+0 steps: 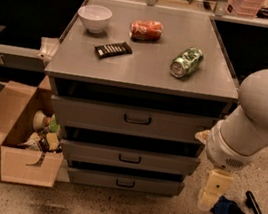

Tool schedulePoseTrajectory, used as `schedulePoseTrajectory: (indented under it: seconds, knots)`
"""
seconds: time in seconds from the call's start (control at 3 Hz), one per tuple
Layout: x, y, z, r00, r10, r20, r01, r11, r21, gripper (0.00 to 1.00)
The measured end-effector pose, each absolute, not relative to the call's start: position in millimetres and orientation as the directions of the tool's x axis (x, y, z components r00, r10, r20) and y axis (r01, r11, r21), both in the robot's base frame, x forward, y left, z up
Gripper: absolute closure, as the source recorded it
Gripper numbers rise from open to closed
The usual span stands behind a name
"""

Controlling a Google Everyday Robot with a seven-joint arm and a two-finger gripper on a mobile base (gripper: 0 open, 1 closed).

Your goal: Open middle drawer

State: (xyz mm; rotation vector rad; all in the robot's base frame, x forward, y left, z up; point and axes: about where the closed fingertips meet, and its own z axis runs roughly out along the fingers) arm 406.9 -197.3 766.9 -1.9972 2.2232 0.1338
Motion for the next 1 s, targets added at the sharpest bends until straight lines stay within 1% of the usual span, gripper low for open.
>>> schedulePoseTrajectory:
  seconds: [0.33,0.67,1.0]
  knots:
    - [408,-194,763,-0.098,-0.978,-0.184,-0.994,0.104,-0.025,0.00]
    - [405,-179,738,-0.079,-0.967,-0.241,-0.997,0.072,0.040,0.00]
    - [395,-169,684,-0.049,-0.955,-0.293,-0.997,0.027,0.079,0.00]
